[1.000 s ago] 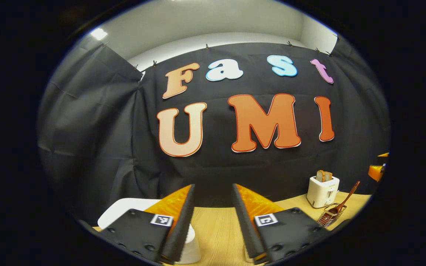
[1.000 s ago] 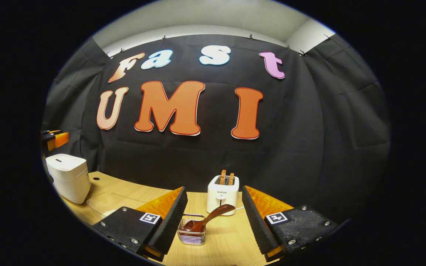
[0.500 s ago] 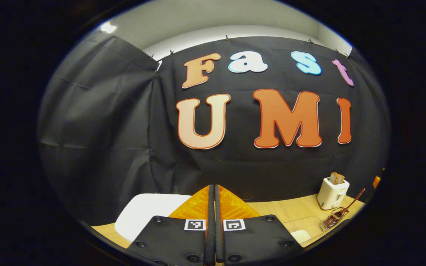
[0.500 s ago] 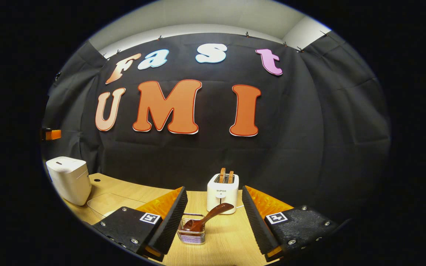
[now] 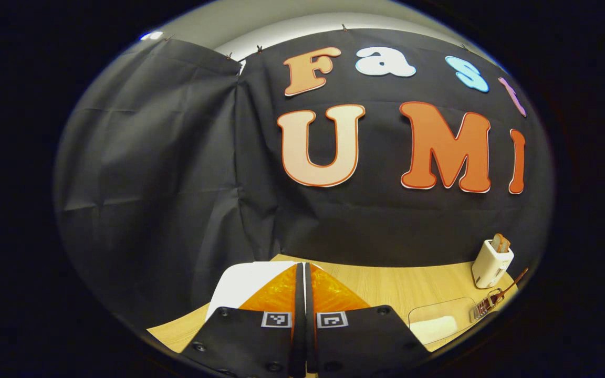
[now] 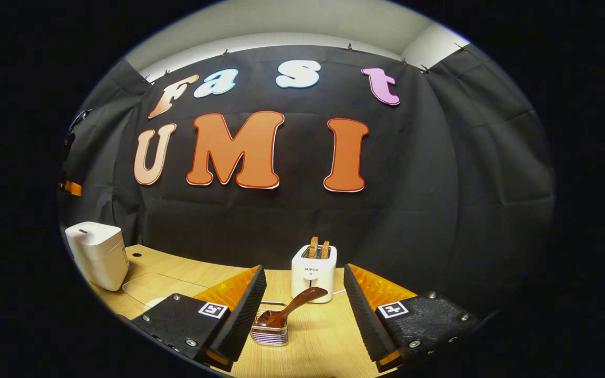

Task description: Close the left gripper, press the button to open the rice cooker; take a wooden spoon from the chopstick holder with the right hand, scoop a spoonful of rice and pour it into the rice cooker, then put the wooden spoon back into the chopstick holder.

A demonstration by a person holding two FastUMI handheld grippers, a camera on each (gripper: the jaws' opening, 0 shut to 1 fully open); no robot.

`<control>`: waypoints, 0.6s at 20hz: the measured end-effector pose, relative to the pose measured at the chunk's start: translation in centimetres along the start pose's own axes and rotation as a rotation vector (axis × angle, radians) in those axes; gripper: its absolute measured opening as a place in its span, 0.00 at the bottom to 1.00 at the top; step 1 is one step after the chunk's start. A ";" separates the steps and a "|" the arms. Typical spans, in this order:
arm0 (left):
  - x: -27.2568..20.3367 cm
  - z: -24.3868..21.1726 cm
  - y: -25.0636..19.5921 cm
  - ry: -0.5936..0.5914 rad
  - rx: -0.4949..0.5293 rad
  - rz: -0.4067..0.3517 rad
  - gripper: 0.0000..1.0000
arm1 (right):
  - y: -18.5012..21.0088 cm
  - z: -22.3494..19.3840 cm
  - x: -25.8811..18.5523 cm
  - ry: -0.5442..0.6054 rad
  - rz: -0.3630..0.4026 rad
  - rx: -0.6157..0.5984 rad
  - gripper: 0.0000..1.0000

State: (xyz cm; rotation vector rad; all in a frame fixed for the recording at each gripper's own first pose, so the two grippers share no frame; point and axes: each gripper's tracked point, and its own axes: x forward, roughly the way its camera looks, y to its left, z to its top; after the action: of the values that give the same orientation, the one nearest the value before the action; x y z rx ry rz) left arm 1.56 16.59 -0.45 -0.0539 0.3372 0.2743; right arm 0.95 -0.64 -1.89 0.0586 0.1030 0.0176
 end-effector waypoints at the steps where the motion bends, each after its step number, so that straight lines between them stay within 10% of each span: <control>1: 0.1 -0.5 0.3 0.026 -0.006 0.002 0.04 | 0.0 0.0 0.1 0.003 0.000 -0.001 0.88; 12: 1.9 -8.6 0.9 0.307 -0.107 -0.063 0.04 | -0.3 -2.9 0.5 0.069 0.007 0.016 0.89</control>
State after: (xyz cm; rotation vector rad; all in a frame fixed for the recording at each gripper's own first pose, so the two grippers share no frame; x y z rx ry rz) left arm 0.34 17.09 -9.19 -0.2132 0.6247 0.2210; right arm 1.16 -0.74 -4.80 0.0741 0.1720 0.0257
